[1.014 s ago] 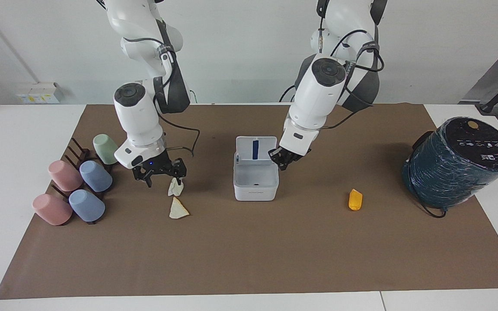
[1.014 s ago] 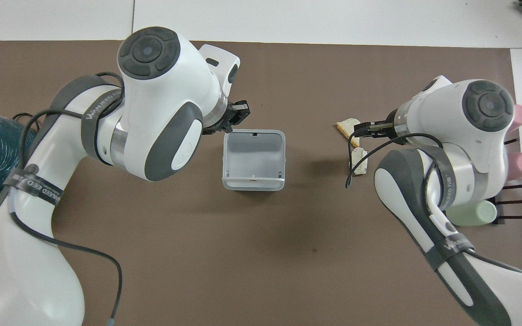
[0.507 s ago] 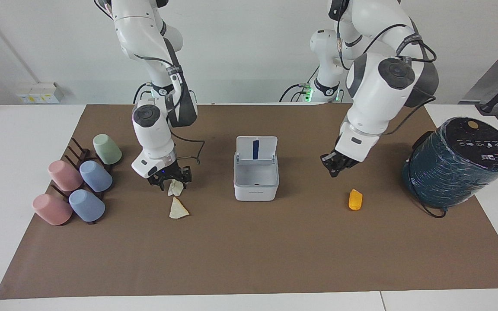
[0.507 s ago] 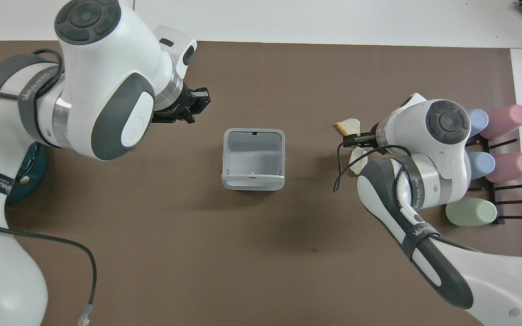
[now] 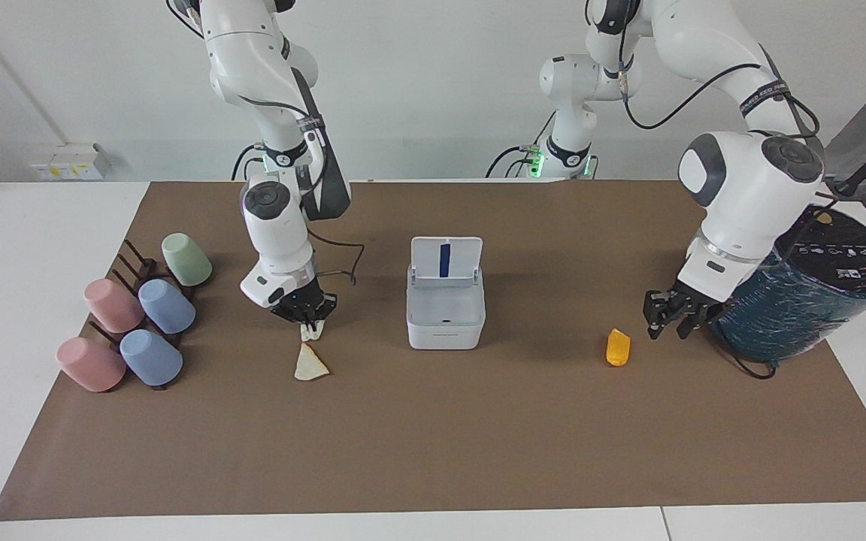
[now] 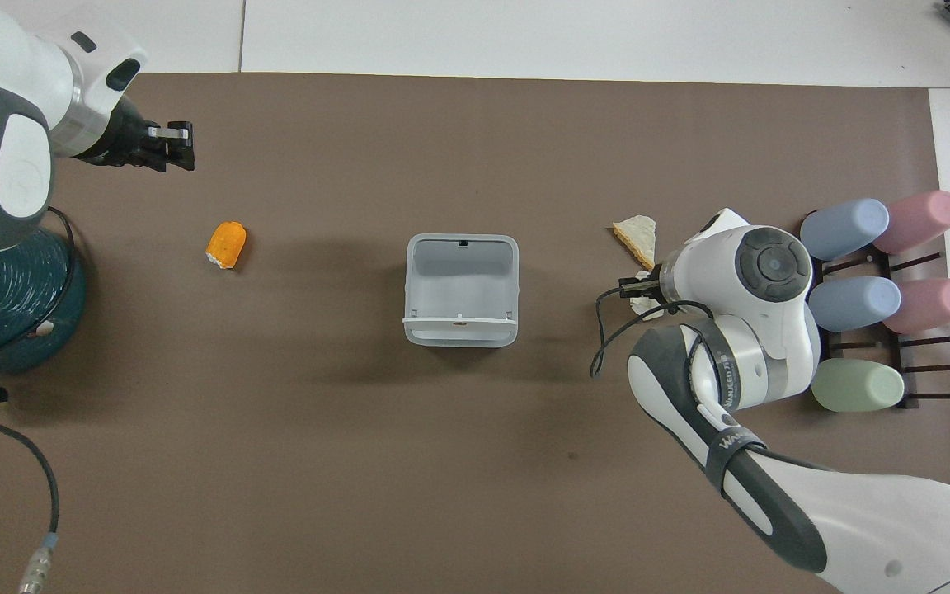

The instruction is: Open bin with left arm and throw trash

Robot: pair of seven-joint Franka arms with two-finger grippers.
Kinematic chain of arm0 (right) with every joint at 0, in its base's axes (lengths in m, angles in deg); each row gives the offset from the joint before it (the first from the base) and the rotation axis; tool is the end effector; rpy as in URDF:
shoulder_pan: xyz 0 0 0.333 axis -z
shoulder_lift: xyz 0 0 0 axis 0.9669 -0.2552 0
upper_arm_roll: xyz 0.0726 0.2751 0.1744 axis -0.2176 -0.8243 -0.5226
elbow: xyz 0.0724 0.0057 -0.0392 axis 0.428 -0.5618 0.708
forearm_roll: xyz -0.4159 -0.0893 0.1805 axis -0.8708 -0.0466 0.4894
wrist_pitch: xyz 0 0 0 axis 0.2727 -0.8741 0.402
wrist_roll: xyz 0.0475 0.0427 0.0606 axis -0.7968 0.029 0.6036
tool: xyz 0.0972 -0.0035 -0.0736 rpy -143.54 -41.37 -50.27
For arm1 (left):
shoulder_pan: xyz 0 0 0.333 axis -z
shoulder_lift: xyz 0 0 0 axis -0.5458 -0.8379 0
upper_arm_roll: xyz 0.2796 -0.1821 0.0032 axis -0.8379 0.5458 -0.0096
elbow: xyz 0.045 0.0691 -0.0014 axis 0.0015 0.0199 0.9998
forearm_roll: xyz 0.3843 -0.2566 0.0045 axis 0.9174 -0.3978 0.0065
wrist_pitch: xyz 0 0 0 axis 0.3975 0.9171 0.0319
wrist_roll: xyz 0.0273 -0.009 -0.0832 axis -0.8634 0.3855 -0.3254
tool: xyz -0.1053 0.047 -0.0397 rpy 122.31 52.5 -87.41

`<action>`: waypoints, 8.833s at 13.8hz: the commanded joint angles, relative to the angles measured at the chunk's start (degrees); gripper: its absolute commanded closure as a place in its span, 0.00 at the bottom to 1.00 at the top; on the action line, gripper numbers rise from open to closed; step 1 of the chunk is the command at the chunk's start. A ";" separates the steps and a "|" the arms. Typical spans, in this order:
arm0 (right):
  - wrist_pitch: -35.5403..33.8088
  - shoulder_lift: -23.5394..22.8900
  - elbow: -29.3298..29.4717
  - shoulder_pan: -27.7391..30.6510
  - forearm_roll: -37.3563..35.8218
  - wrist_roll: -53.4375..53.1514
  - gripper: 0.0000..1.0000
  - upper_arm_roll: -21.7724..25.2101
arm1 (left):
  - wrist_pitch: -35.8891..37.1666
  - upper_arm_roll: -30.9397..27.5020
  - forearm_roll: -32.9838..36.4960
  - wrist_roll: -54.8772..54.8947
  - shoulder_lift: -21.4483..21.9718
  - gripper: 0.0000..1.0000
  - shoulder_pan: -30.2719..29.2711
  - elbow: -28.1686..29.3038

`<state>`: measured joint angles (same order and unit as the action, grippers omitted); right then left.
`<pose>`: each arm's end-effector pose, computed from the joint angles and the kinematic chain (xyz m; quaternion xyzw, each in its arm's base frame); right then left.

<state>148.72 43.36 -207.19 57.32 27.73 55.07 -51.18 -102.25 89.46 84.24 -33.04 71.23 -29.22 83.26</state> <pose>0.6349 0.1465 0.2659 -0.9982 -0.0288 -0.0519 0.0043 0.7417 -0.0585 0.4321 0.9952 -0.0425 0.0845 0.0255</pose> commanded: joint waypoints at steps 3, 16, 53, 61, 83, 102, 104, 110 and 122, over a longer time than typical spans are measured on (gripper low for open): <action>-13.04 4.05 11.45 0.66 0.84 -3.15 1.00 -0.39 | -10.22 0.59 1.01 1.93 1.62 0.00 0.45 9.92; -12.61 -1.03 24.12 -7.50 11.22 -11.41 1.00 -6.63 | -24.49 0.50 1.10 4.74 -3.22 0.23 2.99 19.86; 7.93 -2.71 2.78 8.22 5.15 37.94 0.00 -6.19 | 1.88 0.33 1.01 -30.42 -3.13 0.00 30.07 -4.12; 15.08 -7.90 2.95 8.22 5.15 39.46 0.38 -6.19 | 23.03 -1.43 1.18 -18.50 0.99 0.00 15.50 -14.14; -13.76 -0.34 22.46 -3.54 8.74 1.42 1.00 -8.03 | 23.15 -1.17 4.70 -2.20 21.92 0.00 2.65 5.81; -9.54 -4.12 21.76 -11.11 11.30 -6.60 0.00 -8.21 | 22.88 -0.99 4.70 -2.03 22.01 0.00 2.91 5.98; -9.54 -3.51 21.76 -10.68 10.52 -6.51 0.00 -8.04 | 23.06 -1.08 4.70 -2.12 22.01 0.00 2.74 5.90; -10.23 -0.44 22.90 -0.06 -3.26 -6.33 0.00 -7.42 | 23.06 -0.99 4.70 -2.20 22.01 0.00 3.17 5.89; -36.59 14.68 22.90 15.16 -3.99 2.62 0.00 -3.82 | 22.45 -0.73 4.70 -1.94 22.01 0.00 2.82 5.81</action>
<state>115.26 55.35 -183.52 71.90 24.82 55.93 -55.66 -78.39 88.77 87.75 -35.71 91.32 -26.08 86.76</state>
